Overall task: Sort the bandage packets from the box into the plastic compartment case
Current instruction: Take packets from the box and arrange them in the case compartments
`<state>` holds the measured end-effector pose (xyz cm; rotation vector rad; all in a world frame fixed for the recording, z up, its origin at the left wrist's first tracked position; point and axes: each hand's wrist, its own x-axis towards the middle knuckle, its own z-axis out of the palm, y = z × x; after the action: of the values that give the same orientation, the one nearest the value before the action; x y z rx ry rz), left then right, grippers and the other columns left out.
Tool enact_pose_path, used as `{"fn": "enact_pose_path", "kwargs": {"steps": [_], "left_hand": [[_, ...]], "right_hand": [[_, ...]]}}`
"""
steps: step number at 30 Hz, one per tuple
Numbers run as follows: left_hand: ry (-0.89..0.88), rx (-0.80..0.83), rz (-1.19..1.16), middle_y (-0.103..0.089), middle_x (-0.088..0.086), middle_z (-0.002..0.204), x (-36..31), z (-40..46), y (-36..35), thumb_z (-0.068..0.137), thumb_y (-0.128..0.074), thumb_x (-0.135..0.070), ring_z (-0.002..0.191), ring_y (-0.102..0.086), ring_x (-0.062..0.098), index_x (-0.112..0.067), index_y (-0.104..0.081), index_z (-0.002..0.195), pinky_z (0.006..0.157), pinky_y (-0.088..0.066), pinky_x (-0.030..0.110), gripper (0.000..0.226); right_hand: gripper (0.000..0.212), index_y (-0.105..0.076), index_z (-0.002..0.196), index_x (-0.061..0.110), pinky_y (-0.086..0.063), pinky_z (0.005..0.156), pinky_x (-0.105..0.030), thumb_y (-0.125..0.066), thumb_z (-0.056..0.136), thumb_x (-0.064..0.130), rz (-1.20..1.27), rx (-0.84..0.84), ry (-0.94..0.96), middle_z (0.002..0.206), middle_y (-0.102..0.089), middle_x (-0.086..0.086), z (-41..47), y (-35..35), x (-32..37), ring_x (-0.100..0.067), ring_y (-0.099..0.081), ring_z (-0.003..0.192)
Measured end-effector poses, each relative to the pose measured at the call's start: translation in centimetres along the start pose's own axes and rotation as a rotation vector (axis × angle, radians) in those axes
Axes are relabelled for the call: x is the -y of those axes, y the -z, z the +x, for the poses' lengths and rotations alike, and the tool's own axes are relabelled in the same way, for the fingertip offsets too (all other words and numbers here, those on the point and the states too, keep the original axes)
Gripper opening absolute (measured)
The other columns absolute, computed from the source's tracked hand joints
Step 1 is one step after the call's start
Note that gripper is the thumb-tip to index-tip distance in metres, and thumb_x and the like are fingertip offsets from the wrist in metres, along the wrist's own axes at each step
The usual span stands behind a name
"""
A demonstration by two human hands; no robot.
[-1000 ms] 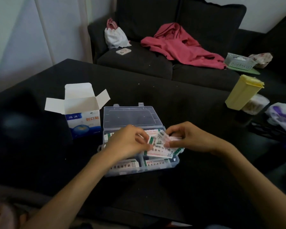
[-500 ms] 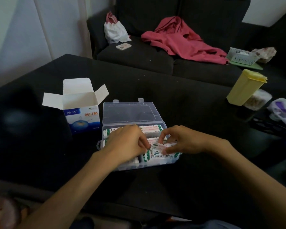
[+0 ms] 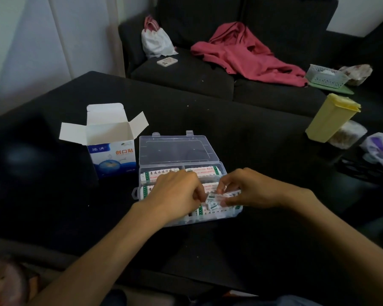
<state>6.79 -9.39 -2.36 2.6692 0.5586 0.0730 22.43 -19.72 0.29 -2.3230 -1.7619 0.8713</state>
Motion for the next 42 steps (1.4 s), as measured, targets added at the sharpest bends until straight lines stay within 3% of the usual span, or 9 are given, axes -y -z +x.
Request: {"fn": "enact_pose_path", "kwargs": {"steps": [3,6,12,15,19,22,24,32,42], "left_hand": [[-0.010,0.080,-0.010,-0.069,-0.016,0.102,0.0,0.0,0.1,0.088,-0.062,-0.027,0.092,-0.061,0.009,-0.037,-0.072,0.099,0.081,-0.050,0.031,0.018],[-0.028,0.121,0.013,-0.068,-0.016,0.106,0.0,-0.1,0.1,0.091,-0.056,-0.024,0.088,-0.060,0.007,-0.037,-0.070,0.106,0.074,-0.047,0.026,0.024],[-0.038,0.171,-0.020,-0.066,-0.017,0.110,0.1,-0.1,0.1,0.093,-0.055,-0.021,0.059,-0.054,-0.006,-0.032,-0.066,0.114,0.056,-0.037,0.013,0.027],[0.028,0.153,-0.278,-0.069,-0.014,0.104,0.4,0.2,0.5,0.089,-0.063,-0.024,0.064,-0.065,-0.004,-0.030,-0.067,0.112,0.060,-0.050,0.015,0.024],[0.170,0.021,-0.668,-0.068,-0.010,0.097,0.2,0.8,1.9,0.095,-0.050,-0.033,0.063,-0.065,0.001,-0.023,-0.063,0.113,0.050,-0.047,0.015,0.024],[0.209,0.124,-0.904,-0.067,-0.008,0.096,-0.2,0.6,2.2,0.091,-0.057,-0.030,0.081,-0.069,0.005,-0.022,-0.054,0.126,0.056,-0.054,0.019,0.036],[0.225,0.161,-0.987,-0.071,-0.007,0.091,-0.4,0.4,2.1,0.087,-0.064,-0.017,0.079,-0.070,0.004,-0.021,-0.053,0.127,0.056,-0.053,0.016,0.042],[0.290,0.117,-1.004,-0.071,0.001,0.088,-0.2,0.5,1.7,0.084,-0.066,-0.004,0.069,-0.071,0.006,-0.016,-0.066,0.107,0.053,-0.051,0.013,0.026],[0.331,0.027,-0.907,-0.068,-0.002,0.080,0.2,1.0,1.1,0.084,-0.067,-0.018,0.056,-0.067,0.002,-0.009,-0.061,0.114,0.051,-0.052,0.014,0.031]], "right_hand": [[0.015,-0.063,0.097,0.025,-0.048,0.090,-0.023,-0.067,0.083,0.020,0.042,0.023,0.015,0.102,-0.058,0.016,-0.2,0.3,0.2,0.001,-0.055,0.101],[0.014,-0.063,0.095,0.025,-0.049,0.084,-0.021,-0.068,0.083,0.020,0.067,-0.008,0.020,0.098,-0.059,0.015,-0.8,0.9,0.1,0.001,-0.057,0.095],[0.017,-0.068,0.095,0.018,-0.052,0.069,-0.017,-0.070,0.078,0.018,0.400,-0.154,-0.063,0.095,-0.070,0.005,-1.7,1.9,-1.1,-0.002,-0.066,0.085],[0.030,-0.067,0.098,0.017,-0.054,0.069,-0.023,-0.074,0.069,0.019,0.681,-0.127,-0.192,0.090,-0.074,-0.001,-1.9,1.9,-1.6,-0.011,-0.070,0.082],[0.046,-0.063,0.102,0.011,-0.055,0.067,-0.026,-0.075,0.059,0.020,0.835,-0.066,-0.232,0.088,-0.074,-0.006,-1.8,1.8,-1.3,-0.015,-0.070,0.079],[0.047,-0.064,0.101,0.011,-0.054,0.067,-0.025,-0.076,0.057,0.020,0.844,-0.051,-0.235,0.088,-0.074,-0.006,-1.2,1.5,-0.7,-0.015,-0.070,0.080],[0.046,-0.064,0.101,0.011,-0.055,0.068,-0.026,-0.076,0.057,0.019,0.829,-0.055,-0.239,0.089,-0.073,-0.006,-0.9,1.4,-0.4,-0.016,-0.070,0.082],[0.035,-0.061,0.107,0.015,-0.055,0.062,-0.021,-0.072,0.074,0.010,0.881,-0.097,-0.260,0.091,-0.073,-0.004,-0.9,0.1,-0.4,-0.013,-0.071,0.082],[0.018,-0.066,0.095,0.020,-0.054,0.064,-0.019,-0.068,0.079,0.013,0.832,-0.178,-0.222,0.088,-0.072,0.003,-1.4,-0.2,-1.2,-0.008,-0.070,0.082]]}}
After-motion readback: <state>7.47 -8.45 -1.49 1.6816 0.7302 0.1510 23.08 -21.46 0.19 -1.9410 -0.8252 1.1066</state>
